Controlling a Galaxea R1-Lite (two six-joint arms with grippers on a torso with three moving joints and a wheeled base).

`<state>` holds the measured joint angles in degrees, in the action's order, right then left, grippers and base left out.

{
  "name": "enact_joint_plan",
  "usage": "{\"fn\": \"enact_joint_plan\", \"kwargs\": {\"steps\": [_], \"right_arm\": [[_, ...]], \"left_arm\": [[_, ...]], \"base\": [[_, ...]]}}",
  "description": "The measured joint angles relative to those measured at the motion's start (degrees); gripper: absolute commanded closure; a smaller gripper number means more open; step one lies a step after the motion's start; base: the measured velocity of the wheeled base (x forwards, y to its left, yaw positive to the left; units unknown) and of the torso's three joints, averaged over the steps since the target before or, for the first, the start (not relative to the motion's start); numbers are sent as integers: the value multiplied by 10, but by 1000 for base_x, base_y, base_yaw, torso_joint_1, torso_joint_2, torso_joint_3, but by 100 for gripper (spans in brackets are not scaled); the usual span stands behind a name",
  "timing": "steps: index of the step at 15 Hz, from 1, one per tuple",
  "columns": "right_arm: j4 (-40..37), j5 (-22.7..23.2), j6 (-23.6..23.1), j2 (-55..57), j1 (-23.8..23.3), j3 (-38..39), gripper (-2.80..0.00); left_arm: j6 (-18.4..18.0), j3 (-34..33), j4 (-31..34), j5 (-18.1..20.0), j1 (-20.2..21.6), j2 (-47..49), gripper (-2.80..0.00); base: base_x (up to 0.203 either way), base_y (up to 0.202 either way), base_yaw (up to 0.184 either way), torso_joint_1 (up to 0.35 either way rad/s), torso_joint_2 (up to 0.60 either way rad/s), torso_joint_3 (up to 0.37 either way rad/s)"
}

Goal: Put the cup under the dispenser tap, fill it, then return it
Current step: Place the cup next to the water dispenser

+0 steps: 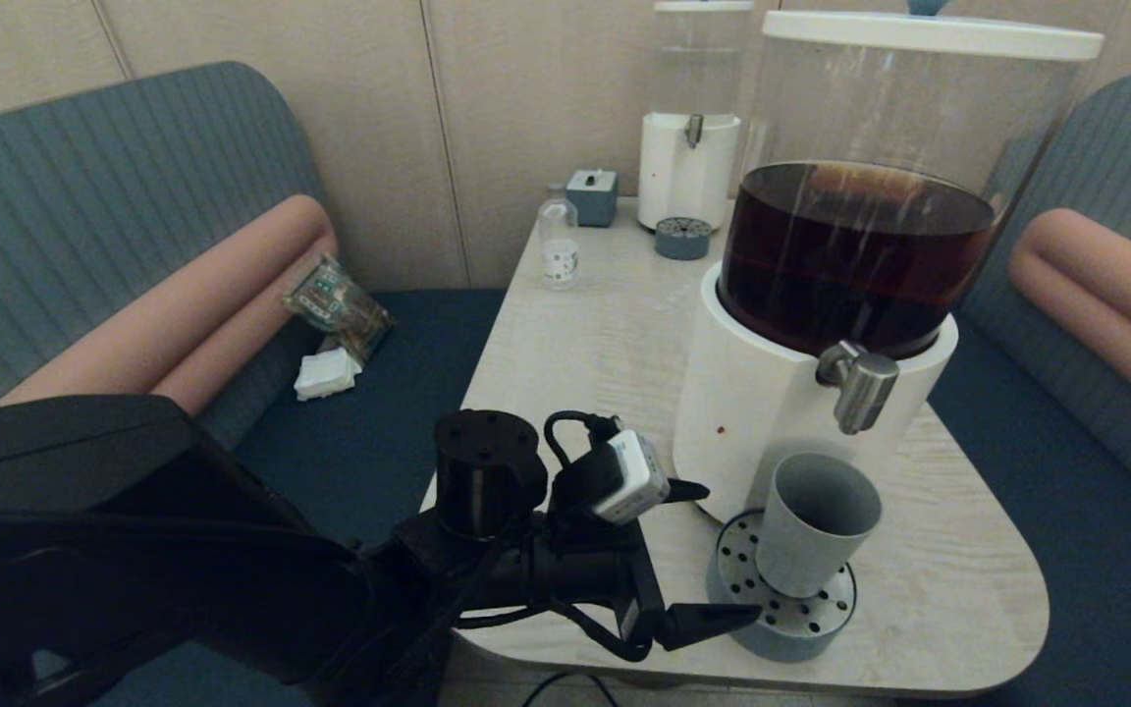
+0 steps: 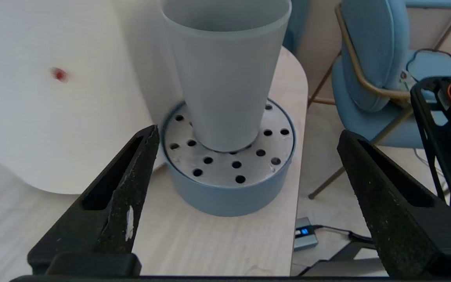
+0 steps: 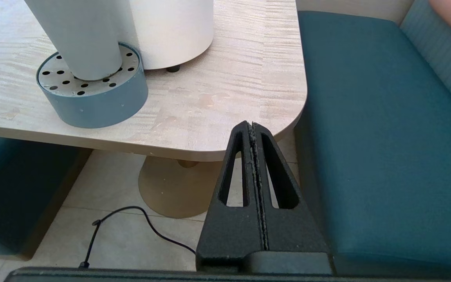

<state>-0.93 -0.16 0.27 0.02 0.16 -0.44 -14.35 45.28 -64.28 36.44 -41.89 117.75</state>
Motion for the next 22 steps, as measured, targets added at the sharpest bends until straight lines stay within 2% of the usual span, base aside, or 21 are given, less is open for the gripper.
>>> {"fn": "enact_joint_plan", "kwargs": {"steps": [22], "right_arm": [[0, 0, 0, 0, 0, 0, 0]], "left_arm": [[20, 155, -2, -6, -9, 125, -280]], "base": [[0, 0, 0, 0, 0, 0]]}}
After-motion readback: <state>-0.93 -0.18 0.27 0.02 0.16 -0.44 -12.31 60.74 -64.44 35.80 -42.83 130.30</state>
